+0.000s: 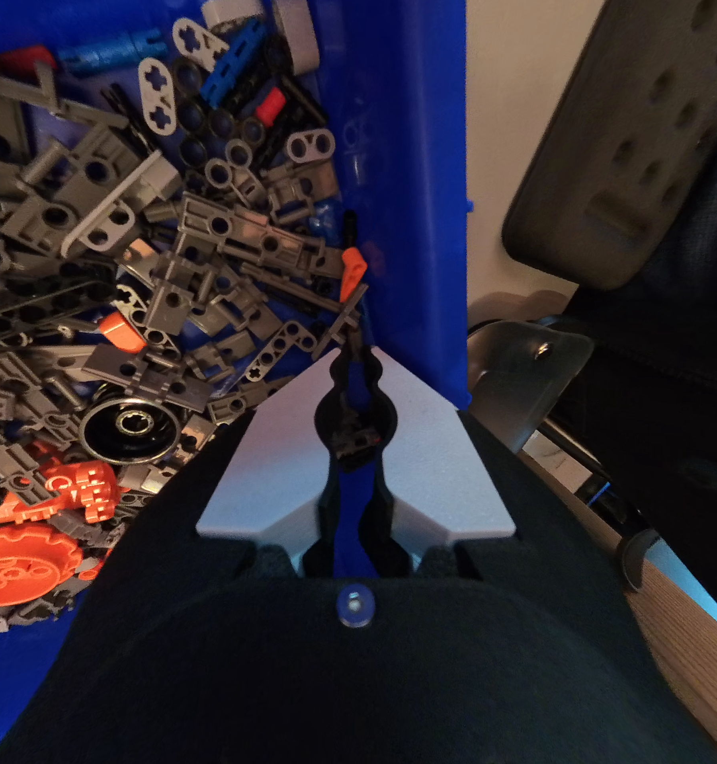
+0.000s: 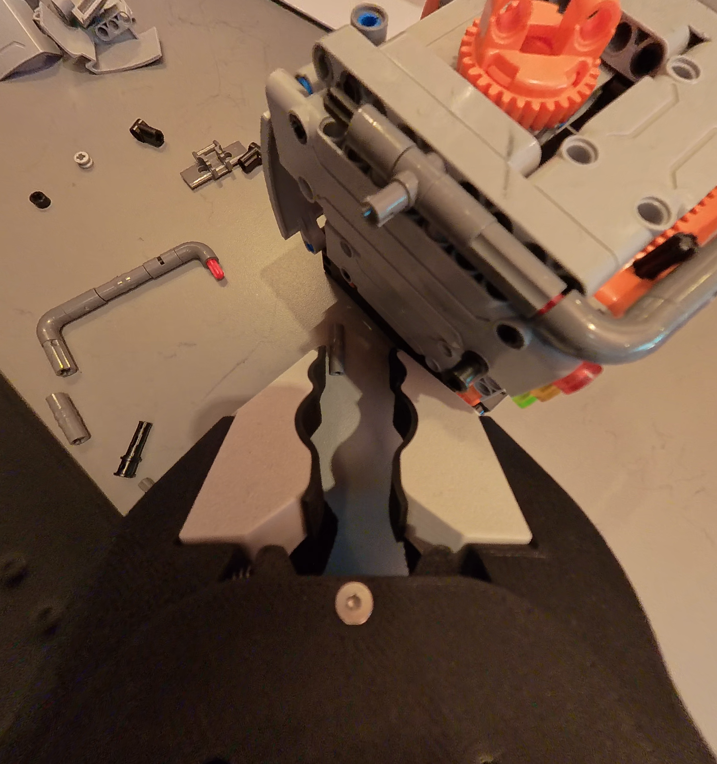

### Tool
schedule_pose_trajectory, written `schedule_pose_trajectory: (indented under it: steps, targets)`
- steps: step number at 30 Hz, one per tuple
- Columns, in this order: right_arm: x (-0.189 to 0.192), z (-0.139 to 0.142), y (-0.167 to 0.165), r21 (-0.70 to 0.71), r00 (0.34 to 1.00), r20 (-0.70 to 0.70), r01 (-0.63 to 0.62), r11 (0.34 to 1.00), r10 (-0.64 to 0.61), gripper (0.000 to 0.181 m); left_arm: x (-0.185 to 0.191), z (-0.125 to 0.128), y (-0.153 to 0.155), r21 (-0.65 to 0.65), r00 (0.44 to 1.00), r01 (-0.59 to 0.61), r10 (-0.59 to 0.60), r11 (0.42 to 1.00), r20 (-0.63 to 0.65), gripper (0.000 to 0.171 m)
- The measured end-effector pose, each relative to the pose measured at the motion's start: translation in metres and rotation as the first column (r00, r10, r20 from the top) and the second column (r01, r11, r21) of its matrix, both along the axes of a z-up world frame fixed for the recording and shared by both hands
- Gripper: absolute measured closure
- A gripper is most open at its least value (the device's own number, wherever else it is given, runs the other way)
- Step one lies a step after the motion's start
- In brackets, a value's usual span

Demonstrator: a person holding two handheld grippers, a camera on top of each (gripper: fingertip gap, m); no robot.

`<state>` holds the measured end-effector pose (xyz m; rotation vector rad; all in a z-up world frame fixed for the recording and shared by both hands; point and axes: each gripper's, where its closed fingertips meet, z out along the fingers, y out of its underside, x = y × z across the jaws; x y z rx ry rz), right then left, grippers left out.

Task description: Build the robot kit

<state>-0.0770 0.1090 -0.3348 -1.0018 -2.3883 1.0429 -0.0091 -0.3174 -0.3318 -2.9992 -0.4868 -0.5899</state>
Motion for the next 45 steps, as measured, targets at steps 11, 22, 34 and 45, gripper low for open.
schedule_pose_trajectory:
  steps: [11, 22, 34, 45]
  targets:
    - [0.0, 0.0, 0.0, 0.009, 1.0, -0.011, 0.0, 1.0, 0.0, 0.152, -0.009, 0.013, -0.01, 0.026, 1.0, 0.008, -0.008, 1.0, 0.019, 0.167]
    - [0.003, 0.004, -0.004, 0.025, 0.998, -0.045, -0.034, 0.999, 0.035, 0.151, -0.045, 0.108, 0.049, 0.184, 0.992, 0.061, -0.039, 0.981, -0.12, 0.166]
    - [0.031, 0.044, -0.004, -0.119, 0.997, -0.052, -0.071, 0.99, 0.065, 0.159, 0.019, 0.073, 0.251, 0.393, 0.98, 0.195, -0.164, 0.899, -0.11, 0.167]
    - [0.066, 0.035, -0.034, -0.137, 0.959, 0.022, -0.277, 0.951, 0.283, 0.16, 0.003, 0.01, 0.358, 0.346, 0.933, 0.356, -0.307, 0.868, -0.19, 0.166]
